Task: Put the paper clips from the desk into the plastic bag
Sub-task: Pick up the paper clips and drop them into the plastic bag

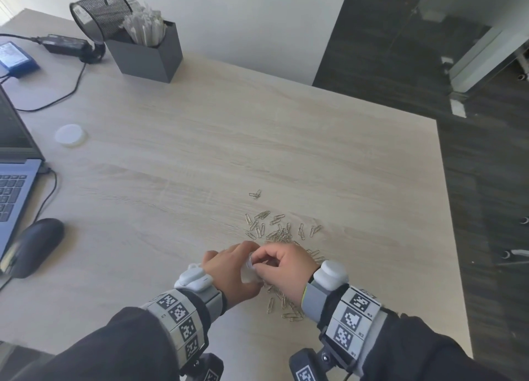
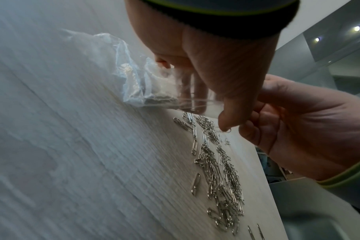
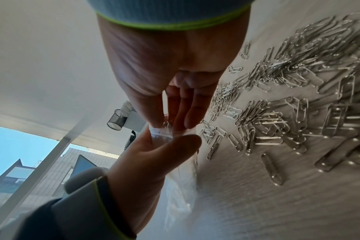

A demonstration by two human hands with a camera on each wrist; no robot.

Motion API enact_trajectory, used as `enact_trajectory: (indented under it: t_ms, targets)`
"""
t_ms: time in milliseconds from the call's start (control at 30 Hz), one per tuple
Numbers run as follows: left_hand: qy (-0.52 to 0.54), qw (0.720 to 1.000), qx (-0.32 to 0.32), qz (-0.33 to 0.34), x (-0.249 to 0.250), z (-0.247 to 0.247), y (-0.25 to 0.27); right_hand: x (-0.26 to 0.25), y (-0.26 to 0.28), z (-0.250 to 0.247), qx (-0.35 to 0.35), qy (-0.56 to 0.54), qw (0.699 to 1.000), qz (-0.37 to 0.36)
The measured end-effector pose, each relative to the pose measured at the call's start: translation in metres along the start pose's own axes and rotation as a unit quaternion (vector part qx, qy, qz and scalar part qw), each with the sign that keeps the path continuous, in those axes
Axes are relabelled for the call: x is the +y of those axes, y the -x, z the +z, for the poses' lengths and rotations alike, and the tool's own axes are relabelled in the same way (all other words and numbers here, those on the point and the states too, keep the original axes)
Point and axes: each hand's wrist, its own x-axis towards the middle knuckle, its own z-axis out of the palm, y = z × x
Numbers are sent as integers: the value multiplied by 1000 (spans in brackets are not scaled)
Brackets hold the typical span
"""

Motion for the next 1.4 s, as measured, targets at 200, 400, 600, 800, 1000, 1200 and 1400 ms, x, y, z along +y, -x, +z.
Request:
enact_trajectory:
  t_ms: [200,400,600,800,1000,1200,1400]
  targets:
    - [11,1000,7,2,-7,-5,7,-2,-3,-10,-38,61,997,-29]
    - [22,999,15,-39,-25,-19,12,2,-28,-33,43,68,997,-21]
    - [40,996,31,-79,-53,-33,18,6,-93,-45,86,243,966,-12]
    - [55,994,35,-90,-69,-39,24,-12,-147,-30,10,402,914,-56]
    - [74,992,41,-96,-74,-42,20,1,-129,-28,-34,421,896,-139]
    - [86,990,42,-99,-76,-44,16,24,-86,-40,-62,378,914,-131]
    - [86,989,45,-107,-77,-45,15,19,-102,-32,25,327,938,-111]
